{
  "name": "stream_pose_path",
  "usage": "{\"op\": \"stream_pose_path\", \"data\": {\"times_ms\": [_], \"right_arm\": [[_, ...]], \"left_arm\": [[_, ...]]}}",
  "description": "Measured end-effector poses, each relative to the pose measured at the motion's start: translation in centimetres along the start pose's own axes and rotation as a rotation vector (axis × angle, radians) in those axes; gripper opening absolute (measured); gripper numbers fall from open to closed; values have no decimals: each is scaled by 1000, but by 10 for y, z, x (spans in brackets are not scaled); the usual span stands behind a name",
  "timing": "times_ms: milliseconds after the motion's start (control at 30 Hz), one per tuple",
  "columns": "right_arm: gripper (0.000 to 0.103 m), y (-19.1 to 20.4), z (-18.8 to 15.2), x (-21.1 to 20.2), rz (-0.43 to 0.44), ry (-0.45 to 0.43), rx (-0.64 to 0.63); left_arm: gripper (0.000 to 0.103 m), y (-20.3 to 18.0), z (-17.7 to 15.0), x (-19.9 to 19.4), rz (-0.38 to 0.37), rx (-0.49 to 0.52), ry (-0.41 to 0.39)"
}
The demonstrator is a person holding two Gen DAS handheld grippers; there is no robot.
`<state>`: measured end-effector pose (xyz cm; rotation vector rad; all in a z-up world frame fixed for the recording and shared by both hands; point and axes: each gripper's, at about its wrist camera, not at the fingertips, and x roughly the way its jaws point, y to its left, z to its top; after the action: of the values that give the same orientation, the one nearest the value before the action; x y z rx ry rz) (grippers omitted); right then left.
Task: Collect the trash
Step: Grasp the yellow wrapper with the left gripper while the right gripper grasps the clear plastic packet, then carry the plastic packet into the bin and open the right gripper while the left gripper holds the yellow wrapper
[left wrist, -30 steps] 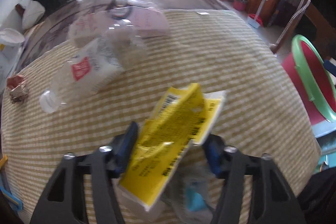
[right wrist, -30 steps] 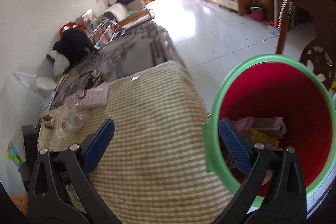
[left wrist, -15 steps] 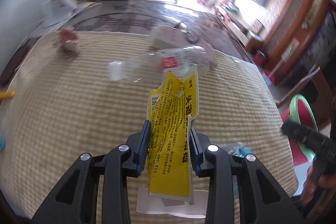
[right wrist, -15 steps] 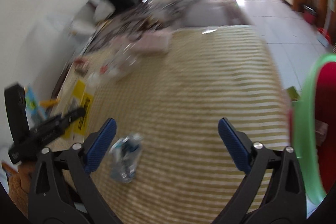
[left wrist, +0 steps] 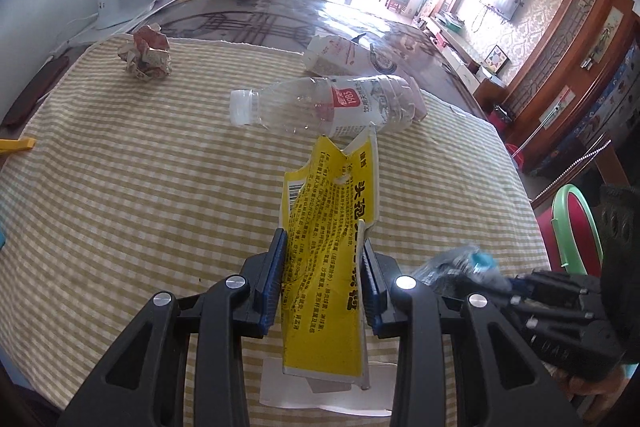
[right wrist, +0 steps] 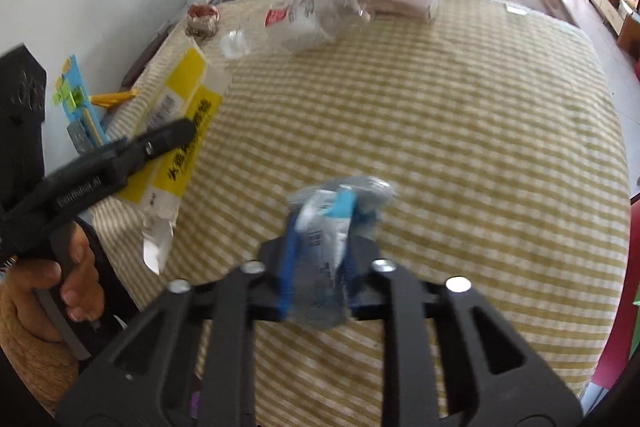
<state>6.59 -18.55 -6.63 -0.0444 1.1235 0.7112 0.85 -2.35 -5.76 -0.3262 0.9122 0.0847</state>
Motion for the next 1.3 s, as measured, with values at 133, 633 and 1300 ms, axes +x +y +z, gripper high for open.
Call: {"op": "stream_pose_path", "data": {"times_ms": [133, 633, 1300], "right_arm": [[17, -10, 5, -12, -7, -48, 36], [17, -28, 9, -42, -92, -163, 68], [17, -93, -6, -104, -194, -324, 243]], "left_arm": [[32, -4, -1, 0, 0, 10, 3], [32, -40, -2, -8, -20, 89, -11], [32, -87, -16, -9, -75, 190, 14]]}}
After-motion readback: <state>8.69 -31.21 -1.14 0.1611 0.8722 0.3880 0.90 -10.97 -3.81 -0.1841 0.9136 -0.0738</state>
